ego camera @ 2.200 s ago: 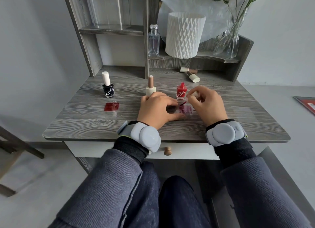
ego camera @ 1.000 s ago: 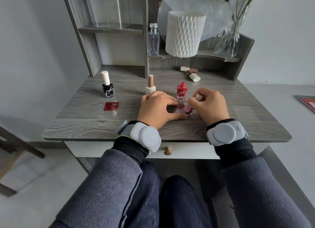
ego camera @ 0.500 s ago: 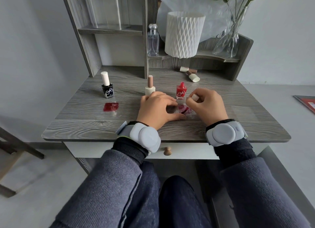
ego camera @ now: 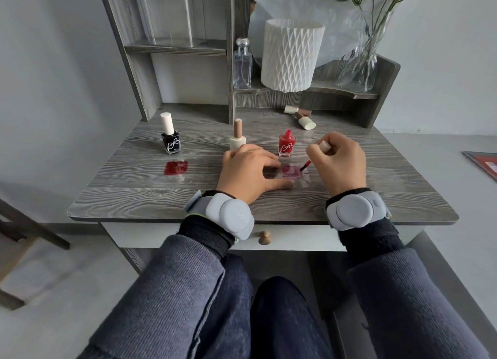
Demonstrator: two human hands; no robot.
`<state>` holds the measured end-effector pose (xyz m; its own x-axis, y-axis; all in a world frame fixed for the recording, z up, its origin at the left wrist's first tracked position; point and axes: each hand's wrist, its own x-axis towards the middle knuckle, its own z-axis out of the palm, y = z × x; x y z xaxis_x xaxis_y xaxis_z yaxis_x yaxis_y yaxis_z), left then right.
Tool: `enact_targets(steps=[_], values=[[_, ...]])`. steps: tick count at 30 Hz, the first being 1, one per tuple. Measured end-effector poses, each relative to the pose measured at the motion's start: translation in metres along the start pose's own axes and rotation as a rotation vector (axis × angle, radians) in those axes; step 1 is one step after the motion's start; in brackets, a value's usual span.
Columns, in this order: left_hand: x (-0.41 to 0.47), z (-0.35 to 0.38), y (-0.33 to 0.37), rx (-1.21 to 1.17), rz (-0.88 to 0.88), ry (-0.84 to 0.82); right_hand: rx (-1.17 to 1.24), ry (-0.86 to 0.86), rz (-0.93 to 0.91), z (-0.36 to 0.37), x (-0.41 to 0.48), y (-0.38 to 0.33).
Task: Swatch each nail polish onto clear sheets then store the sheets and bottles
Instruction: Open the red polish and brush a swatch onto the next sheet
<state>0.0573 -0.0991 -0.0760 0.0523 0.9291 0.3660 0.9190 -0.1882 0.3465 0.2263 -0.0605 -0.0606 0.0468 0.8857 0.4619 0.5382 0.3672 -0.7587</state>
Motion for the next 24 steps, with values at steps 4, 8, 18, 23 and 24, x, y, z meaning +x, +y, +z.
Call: enact_targets(steps=[4,8,18,23,24], values=[[-0.0001,-0.0001,0.0000,-0.001,-0.005,0.001,0.020,0.113,0.033,-0.0023,0.0013,0.0019],[-0.0010,-0.0005,0.0018,0.005,-0.011,-0.012,0.033,0.142,0.040,-0.0020,0.0027,0.0025],[-0.0013,-0.0020,0.0039,-0.007,-0.015,0.102,0.058,0.086,-0.017,-0.0013,0.0028,0.0018],[0.0027,-0.0065,0.0061,-0.155,-0.024,0.228,0.082,0.076,-0.005,-0.0005,0.0055,0.0024],[0.0029,-0.0069,0.0078,-0.160,-0.035,0.234,0.087,0.077,-0.005,-0.0003,0.0059,0.0023]])
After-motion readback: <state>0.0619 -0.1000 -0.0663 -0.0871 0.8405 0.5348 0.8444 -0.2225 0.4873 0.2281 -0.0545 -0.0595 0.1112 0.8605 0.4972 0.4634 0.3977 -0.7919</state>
